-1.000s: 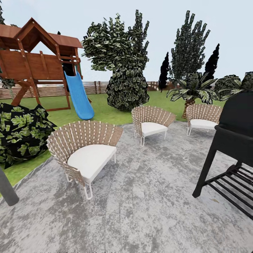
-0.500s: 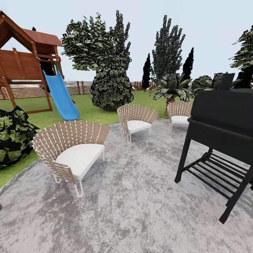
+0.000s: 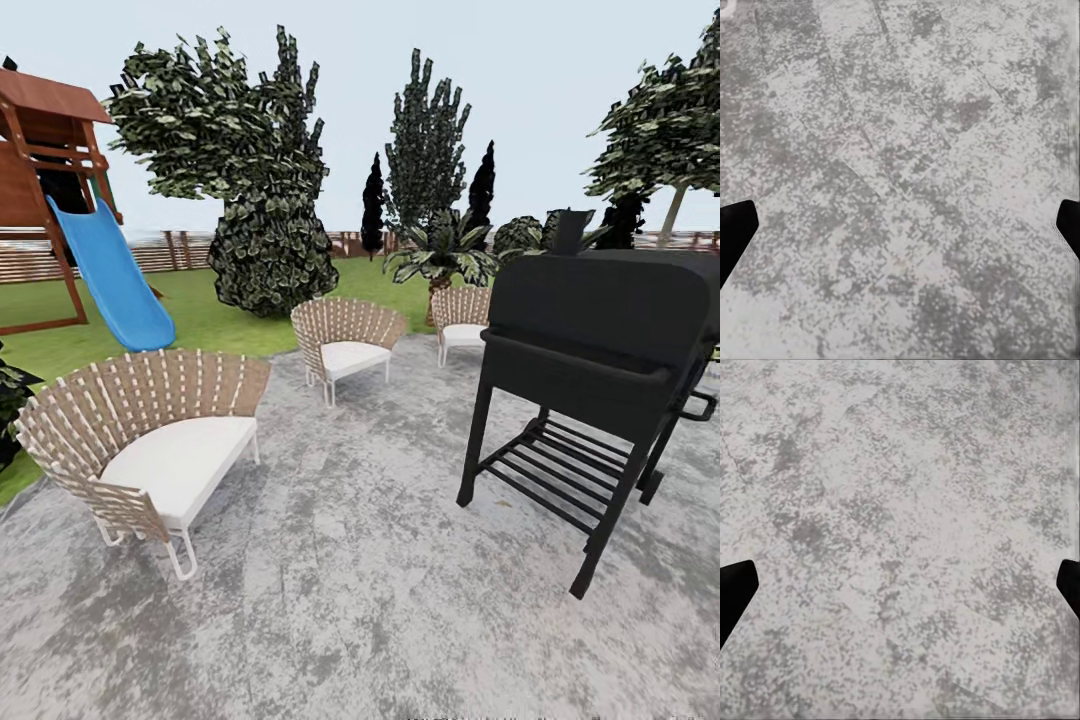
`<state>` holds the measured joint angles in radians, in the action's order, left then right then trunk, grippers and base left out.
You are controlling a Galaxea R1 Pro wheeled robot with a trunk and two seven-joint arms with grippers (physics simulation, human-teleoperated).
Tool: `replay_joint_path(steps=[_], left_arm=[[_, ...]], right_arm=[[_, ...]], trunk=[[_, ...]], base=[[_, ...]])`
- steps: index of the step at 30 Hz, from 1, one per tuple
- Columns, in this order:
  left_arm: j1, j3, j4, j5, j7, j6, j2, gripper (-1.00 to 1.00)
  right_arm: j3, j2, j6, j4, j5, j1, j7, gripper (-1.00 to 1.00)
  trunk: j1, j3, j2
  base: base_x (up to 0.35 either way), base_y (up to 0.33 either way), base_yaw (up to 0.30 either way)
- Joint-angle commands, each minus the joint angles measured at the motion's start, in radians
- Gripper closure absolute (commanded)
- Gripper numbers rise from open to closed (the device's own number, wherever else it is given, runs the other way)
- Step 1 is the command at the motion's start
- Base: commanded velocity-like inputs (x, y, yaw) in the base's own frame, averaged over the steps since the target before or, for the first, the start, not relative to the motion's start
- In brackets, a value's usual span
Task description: In the garden, pick up the pesticide atomizer on the floor and spray pesticide onto both trees until each tree trunk is fully covered.
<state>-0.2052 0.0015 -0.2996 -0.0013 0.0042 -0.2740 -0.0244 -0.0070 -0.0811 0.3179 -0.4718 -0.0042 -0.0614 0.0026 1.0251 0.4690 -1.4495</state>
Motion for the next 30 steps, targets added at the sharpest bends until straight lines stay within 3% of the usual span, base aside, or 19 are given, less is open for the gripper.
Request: replay_joint_path(steps=[1,25,30], left_arm=[[0.0,0.0,0.0,0.0,0.0,-0.003,0.0,-1.0],[0.0,0.0,0.0,-0.001,0.0,-0.004,0.001,-1.0],[0.0,0.0,0.0,-0.002,0.002,-0.004,0.001,-1.0]], right_arm=[[-0.001,0.0,0.003,0.001,0.0,-0.001,0.0,-1.0],[-0.001,0.0,0.003,0.001,0.0,-0.001,-0.001,-1.0],[-0.001,0.0,0.003,0.001,0.0,-0.002,-0.001,-1.0]], trunk=[[0.0,0.001,-0.001],[0.0,0.001,-0.001],[0.0,0.001,-0.001]], base=[[0.0,0.0,-0.29],[0.0,0.0,-0.291],[0.0,-0.161,-0.291]])
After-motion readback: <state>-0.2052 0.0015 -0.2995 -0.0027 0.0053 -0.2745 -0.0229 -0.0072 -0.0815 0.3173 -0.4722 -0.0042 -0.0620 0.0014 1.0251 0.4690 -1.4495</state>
